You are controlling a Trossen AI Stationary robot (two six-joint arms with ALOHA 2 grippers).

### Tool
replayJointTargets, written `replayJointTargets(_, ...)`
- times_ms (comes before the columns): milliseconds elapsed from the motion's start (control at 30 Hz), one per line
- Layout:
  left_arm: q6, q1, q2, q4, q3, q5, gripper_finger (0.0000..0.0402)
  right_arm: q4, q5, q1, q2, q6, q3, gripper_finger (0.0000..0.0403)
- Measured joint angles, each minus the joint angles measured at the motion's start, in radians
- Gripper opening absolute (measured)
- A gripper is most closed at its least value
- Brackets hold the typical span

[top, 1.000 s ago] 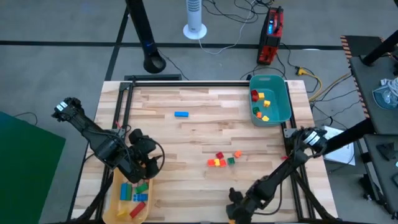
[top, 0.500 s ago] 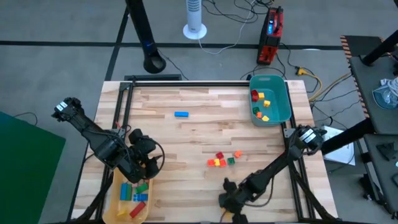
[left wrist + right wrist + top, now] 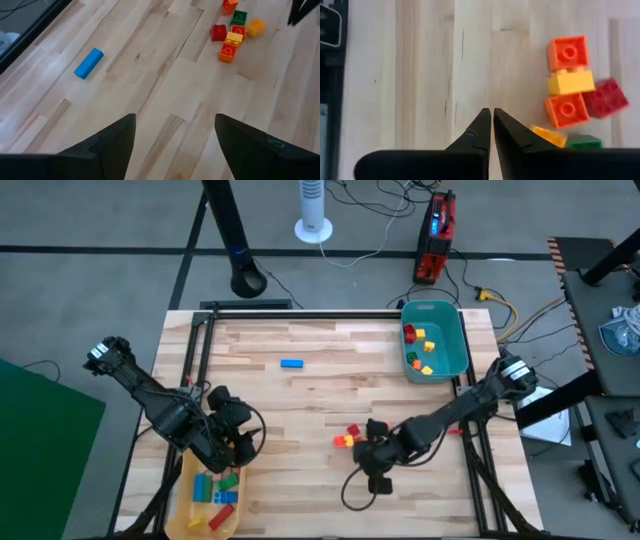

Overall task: Sort blocks
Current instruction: Put the yellow 4-stud game piece into the green bin

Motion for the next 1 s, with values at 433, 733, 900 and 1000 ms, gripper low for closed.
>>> replayJointTargets(433,0.021,0.001,0.000,-0.001,0.000,-0.052,0.0259,-0.241,0.095,-0.066,-0.016,0.177,-0.001,0.0169)
replayJointTargets(733,0.041,0.004,0.000,0.000,0.000,-0.053,0.0259,-0.166,0.075,-0.100,0.063,0.047,-0.074,0.0256)
replayJointTargets(900,0.040,0.004,0.000,-0.001,0.000,-0.054,0.0259,-0.095,0.055,-0.127,0.068,0.041,-0.112,0.0263)
replayJointTargets(1000,0.040,0.004,0.000,-0.001,0.000,-0.054,0.0259,-0.055,0.011,-0.131,0.068,0.024,-0.123,0.0254)
